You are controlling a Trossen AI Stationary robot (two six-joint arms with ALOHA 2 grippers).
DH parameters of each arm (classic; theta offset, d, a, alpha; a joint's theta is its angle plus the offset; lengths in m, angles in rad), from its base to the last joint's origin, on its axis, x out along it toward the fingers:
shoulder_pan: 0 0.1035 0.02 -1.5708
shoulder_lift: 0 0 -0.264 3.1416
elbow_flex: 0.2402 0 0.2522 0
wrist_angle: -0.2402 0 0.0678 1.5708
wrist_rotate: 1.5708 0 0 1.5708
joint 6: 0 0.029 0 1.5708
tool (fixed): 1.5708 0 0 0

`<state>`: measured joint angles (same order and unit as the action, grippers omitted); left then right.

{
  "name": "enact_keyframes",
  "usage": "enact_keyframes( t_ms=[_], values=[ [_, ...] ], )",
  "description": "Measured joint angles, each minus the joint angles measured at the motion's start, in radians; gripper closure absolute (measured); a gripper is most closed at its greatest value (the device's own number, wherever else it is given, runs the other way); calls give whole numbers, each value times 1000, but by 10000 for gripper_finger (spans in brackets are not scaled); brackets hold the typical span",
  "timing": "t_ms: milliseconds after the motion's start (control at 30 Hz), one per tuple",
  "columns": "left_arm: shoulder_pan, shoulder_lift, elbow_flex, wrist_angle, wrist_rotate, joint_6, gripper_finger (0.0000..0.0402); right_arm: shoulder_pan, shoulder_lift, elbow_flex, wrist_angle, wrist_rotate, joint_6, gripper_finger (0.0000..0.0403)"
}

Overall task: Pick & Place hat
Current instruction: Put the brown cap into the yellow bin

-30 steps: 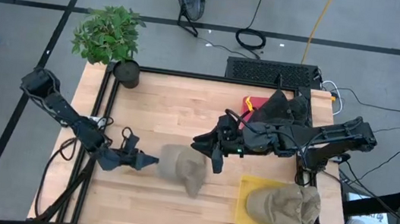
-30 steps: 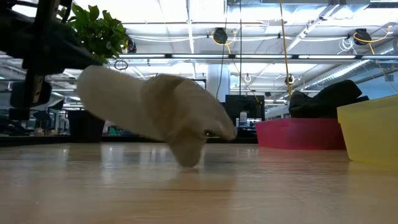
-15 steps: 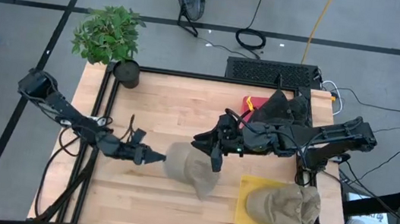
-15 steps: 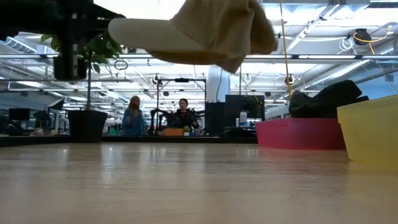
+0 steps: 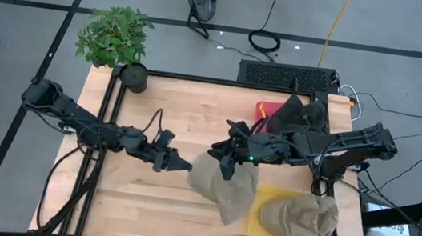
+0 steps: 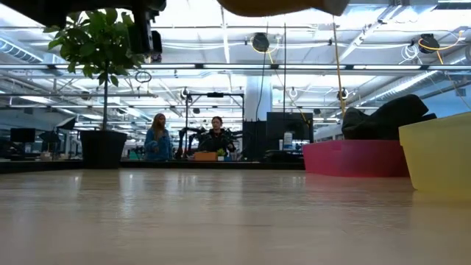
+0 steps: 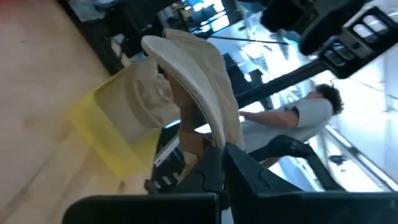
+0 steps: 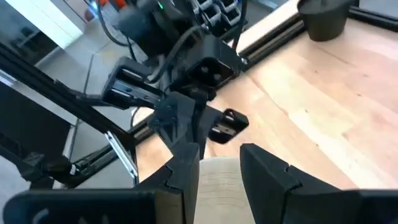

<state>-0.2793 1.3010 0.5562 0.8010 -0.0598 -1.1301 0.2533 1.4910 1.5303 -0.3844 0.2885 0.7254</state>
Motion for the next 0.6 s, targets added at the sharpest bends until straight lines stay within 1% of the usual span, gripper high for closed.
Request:
enact_keyframes(
  t_ms=[67, 167, 300, 400, 500, 600],
  values=[
    [0, 0, 11, -48, -10, 2, 396, 6, 0, 0, 0, 2, -1, 300],
    [15, -4, 4, -98, -30, -5, 396, 11, -6, 0, 50, -4, -28, 294],
    [51, -66, -48, -100, -68, -25, 396, 13, -28, 0, 88, 4, -31, 278],
    [90, -162, -112, -103, -94, -31, 396, 21, -54, 0, 80, 23, -31, 265],
    [130, -284, -172, -142, -109, -31, 396, 34, -88, 0, 10, 73, -30, 257],
    [152, -413, -203, -188, -144, -8, 396, 42, -120, 0, -83, 125, -8, 254]
  ],
)
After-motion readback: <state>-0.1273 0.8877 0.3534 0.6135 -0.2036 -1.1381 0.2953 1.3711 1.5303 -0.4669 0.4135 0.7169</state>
